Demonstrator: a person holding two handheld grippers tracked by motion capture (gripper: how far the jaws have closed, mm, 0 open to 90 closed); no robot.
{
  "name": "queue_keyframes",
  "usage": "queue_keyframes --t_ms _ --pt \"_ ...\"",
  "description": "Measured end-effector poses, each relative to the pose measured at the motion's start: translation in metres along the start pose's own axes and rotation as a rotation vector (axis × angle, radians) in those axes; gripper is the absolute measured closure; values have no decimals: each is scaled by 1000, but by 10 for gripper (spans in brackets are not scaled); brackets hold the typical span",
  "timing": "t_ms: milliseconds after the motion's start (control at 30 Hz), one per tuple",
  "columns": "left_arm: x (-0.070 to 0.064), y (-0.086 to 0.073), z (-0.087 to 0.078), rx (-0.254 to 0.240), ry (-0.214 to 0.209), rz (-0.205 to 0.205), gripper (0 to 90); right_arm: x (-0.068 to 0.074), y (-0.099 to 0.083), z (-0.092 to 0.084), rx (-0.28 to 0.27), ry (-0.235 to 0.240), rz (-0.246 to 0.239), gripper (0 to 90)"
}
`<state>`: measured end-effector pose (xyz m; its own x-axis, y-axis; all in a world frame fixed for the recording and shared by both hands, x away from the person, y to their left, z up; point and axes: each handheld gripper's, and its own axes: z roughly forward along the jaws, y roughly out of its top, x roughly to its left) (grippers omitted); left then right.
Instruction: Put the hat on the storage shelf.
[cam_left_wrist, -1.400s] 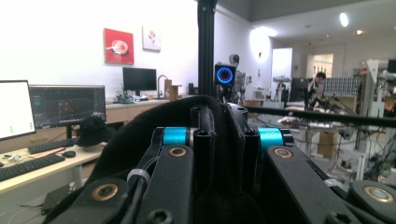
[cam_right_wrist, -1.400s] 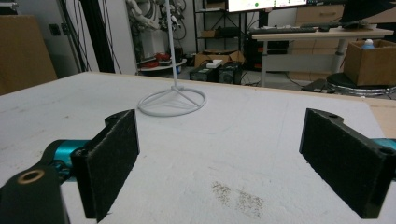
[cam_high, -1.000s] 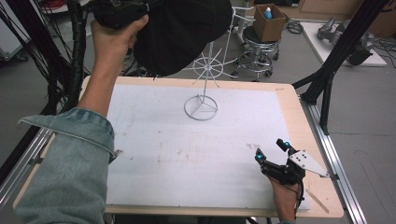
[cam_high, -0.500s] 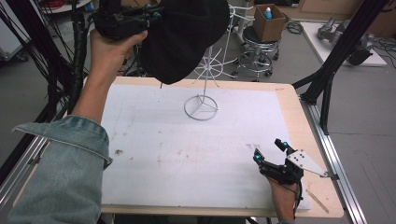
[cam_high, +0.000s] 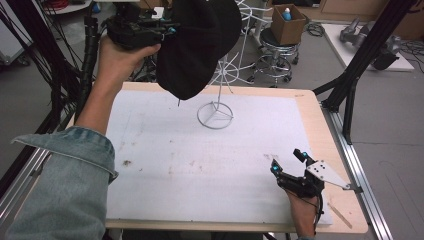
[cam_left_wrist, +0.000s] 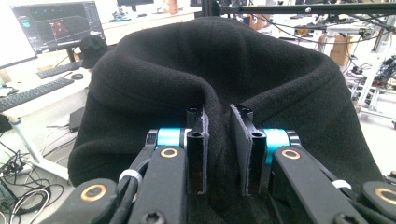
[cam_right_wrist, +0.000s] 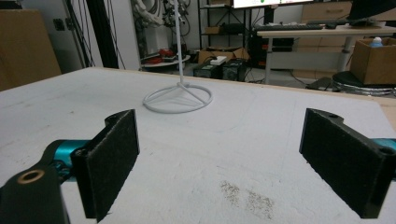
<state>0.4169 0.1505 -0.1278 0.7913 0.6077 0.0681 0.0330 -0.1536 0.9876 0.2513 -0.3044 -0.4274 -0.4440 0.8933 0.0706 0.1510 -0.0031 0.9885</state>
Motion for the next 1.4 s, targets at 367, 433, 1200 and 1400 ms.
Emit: queue_keyframes --t_ms 367,433,1200,1400 --pt "6 -26 1 -2 -4 -13 723 0 0 2 2 2 -4 111" --pt "7 -28 3 1 -8 -11 722 1 0 2 6 1 2 111" --pt "12 -40 17 16 21 -36 640 0 0 2 -1 -2 6 111" --pt "15 -43 13 8 33 -57 587 0 0 2 -1 -2 4 111"
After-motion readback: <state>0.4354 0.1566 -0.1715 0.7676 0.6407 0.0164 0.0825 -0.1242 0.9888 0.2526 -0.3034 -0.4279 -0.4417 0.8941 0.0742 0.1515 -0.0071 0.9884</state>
